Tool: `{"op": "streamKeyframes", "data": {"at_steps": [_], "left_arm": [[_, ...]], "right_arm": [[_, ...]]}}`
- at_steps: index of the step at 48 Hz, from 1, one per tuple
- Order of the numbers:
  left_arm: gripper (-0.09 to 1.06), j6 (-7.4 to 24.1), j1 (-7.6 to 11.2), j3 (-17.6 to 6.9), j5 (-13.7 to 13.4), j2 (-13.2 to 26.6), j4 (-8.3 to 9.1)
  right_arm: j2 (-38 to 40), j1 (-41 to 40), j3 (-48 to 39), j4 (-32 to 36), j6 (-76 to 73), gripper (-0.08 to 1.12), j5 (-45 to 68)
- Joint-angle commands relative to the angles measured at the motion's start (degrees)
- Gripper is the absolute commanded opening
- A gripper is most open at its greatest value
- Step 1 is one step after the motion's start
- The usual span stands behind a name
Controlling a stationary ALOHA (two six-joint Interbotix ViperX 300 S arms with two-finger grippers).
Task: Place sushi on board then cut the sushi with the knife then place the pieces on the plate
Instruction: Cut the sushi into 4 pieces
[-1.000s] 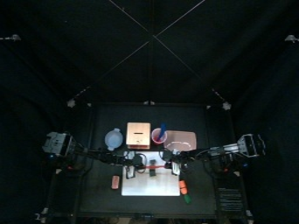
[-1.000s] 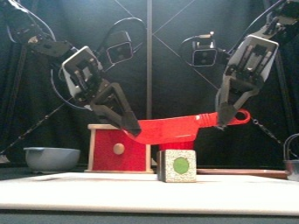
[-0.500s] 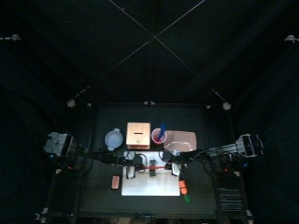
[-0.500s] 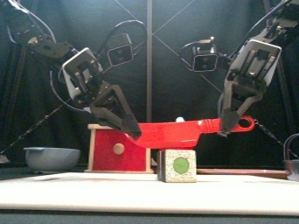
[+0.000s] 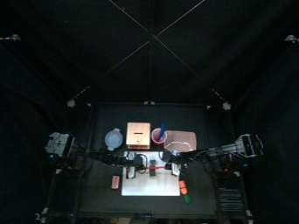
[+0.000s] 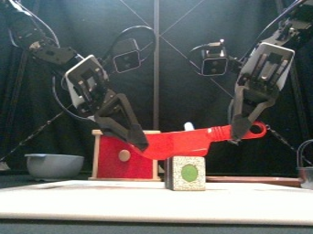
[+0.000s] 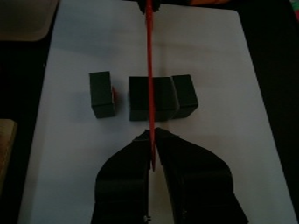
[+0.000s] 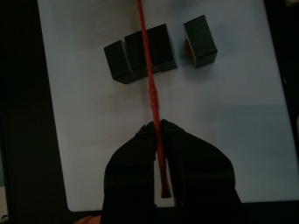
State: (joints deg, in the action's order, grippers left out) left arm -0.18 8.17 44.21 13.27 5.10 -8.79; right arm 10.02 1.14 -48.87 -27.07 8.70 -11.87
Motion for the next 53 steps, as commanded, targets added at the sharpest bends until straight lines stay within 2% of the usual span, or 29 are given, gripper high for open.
{"op": "streamKeyframes", "data": {"at_steps": [1, 17, 33, 43, 53], "left_arm": [[0.51, 0.09, 0.35, -1.23, 0.53, -0.44, -0.09], [0.51, 0.09, 0.26, -1.32, 0.44, 0.88, -0.62], [0.51, 0.09, 1.58, -1.32, 0.18, 2.81, -2.2], [0.51, 0.18, 2.46, -1.41, -1.23, 2.64, -3.6], [0.51, 0.35, 2.46, -1.76, -1.41, 2.11, -3.6]], "right_arm": [[0.62, -0.18, 0.53, 0.0, -0.18, 0.35, 0.53], [-2.55, 0.18, 0.79, -0.18, -0.35, 0.35, 0.53], [-5.63, 1.41, 1.49, -0.62, -0.35, 0.35, 0.53], [-6.15, 2.64, 1.76, -2.2, -0.35, 0.35, 0.53], [-6.06, 2.46, 2.29, -1.93, -0.18, 0.35, 0.53]]}}
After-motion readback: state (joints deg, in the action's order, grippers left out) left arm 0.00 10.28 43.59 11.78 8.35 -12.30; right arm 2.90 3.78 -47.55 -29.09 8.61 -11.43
